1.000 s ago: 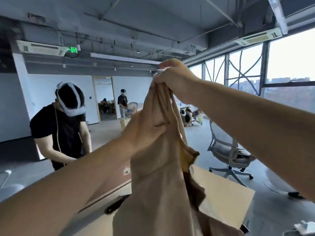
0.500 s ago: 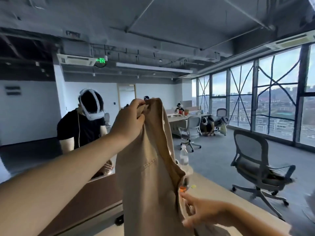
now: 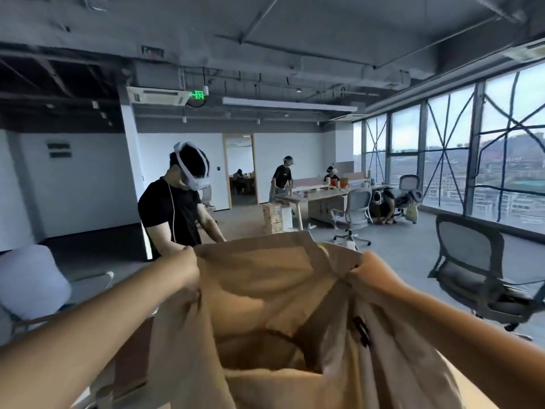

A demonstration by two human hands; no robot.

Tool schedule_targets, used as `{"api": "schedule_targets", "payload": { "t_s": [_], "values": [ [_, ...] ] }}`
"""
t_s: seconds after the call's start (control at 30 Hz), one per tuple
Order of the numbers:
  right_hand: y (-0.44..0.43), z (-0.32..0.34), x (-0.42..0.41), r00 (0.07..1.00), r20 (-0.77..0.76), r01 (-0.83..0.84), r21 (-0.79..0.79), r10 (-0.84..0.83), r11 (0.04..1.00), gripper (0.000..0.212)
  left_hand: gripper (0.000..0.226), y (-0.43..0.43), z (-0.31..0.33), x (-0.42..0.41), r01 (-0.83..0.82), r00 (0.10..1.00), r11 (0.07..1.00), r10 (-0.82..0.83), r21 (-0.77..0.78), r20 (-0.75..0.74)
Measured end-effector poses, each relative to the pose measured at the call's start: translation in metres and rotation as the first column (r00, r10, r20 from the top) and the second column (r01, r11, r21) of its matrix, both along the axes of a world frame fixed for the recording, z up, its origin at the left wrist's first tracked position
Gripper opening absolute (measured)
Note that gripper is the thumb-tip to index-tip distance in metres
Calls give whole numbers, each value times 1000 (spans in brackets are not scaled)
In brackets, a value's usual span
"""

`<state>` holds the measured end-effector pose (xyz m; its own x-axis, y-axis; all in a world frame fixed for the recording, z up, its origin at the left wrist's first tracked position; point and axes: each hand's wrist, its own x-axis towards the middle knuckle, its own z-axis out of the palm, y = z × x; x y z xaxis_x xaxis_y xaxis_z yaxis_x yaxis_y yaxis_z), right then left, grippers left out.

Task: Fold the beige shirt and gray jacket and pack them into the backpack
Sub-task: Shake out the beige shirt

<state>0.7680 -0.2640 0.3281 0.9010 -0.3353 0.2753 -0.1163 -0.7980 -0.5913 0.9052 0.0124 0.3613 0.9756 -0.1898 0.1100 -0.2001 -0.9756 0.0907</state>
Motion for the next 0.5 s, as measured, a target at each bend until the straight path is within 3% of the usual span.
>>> {"api": "schedule_targets", "payload": {
  "t_s": [0.07, 0.13, 0.2, 0.23, 0.27, 0.3, 0.37, 0.43, 0.47, 0.5],
  "values": [
    [23, 29, -7, 995, 96, -11, -5, 11, 1000, 21, 106, -6, -12, -11, 192, 973, 974, -205, -123, -102],
    [55, 54, -14, 990, 116, -66, -147, 84, 987, 19, 135, -19, -16, -29, 489, 848, 810, -528, -324, -42],
    [78, 73, -23, 987, 99, -94, -289, 127, 953, 15, 116, -30, -17, -43, 608, 663, 517, -748, -603, 28],
    [84, 83, -29, 986, 104, -91, -333, 132, 939, 13, 89, -33, -18, -48, 590, 600, 387, -797, -709, 65],
    [91, 91, -39, 986, 107, -76, -378, 125, 923, 13, 56, -37, -14, -51, 602, 590, 319, -795, -732, 139],
    [93, 96, -47, 990, 90, -60, -424, 108, 904, 13, 29, -37, -6, -58, 622, 643, 342, -737, -704, 210],
    [92, 100, -63, 999, 7, -29, -436, 36, 899, 33, 18, -36, 7, -61, 663, 711, 361, -578, -656, 401],
    [89, 95, -78, 988, -153, -64, -388, 4, 919, 32, 18, -35, 23, -73, 747, 600, 194, -608, -635, 520],
    [87, 91, -85, 973, -229, -85, -356, 1, 930, 29, 19, -36, 31, -82, 786, 538, 158, -649, -597, 537],
    [84, 86, -88, 956, -293, -103, -336, 0, 936, 28, 22, -38, 39, -90, 819, 523, 195, -641, -540, 562]
  ]
}}
